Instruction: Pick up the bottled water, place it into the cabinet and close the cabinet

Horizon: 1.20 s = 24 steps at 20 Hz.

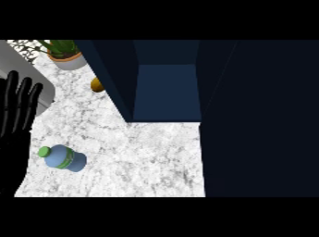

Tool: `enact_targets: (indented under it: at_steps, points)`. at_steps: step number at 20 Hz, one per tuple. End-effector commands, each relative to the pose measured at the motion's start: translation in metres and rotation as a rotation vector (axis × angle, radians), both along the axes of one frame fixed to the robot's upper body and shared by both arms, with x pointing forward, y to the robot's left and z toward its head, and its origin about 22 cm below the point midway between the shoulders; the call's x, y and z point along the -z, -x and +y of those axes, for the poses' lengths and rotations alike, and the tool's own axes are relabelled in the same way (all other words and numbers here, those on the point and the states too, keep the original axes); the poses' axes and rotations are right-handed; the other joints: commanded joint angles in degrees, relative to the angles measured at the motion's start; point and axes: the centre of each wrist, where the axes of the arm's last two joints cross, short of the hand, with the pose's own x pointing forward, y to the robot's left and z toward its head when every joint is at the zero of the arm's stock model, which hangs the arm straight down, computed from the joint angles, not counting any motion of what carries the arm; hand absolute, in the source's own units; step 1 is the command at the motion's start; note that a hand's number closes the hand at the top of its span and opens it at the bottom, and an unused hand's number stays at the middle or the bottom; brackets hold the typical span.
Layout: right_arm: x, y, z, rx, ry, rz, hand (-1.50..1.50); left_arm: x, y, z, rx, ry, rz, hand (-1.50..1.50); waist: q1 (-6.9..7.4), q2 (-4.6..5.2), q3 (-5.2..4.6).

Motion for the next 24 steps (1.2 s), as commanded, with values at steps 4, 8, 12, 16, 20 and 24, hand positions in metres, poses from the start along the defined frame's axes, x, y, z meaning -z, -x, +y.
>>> enact_targets:
  at_steps: [4,8,12,16,20,24]
  points:
    - [0.007,0.028,-0.014,0.045,0.021,0.020,-1.50,-0.005,0.039,0.024,-0.291,-0.060,0.015,-1.50,0.29,0.73,-1.03]
    - [0.013,0.046,0.007,-0.161,-0.036,0.160,-1.50,0.008,0.045,0.023,-0.355,0.269,0.127,-1.50,0.78,0.53,-1.16]
    - [-0.019,0.070,0.017,-0.185,-0.047,0.159,-1.50,-0.017,0.072,0.013,-0.379,0.319,0.137,-1.50,0.15,0.75,-1.11]
    - [-0.032,0.082,0.012,-0.205,-0.041,0.159,-1.50,-0.042,0.106,-0.015,-0.380,0.347,0.148,-1.50,0.14,0.85,-1.04]
    - [-0.031,0.095,0.023,-0.199,-0.046,0.176,-1.50,-0.045,0.101,-0.022,-0.408,0.335,0.148,-1.50,-0.27,0.94,-1.04]
    - [-0.029,0.099,0.022,-0.200,-0.058,0.179,-1.50,-0.044,0.111,-0.029,-0.402,0.338,0.159,-1.50,-0.21,0.79,-1.02]
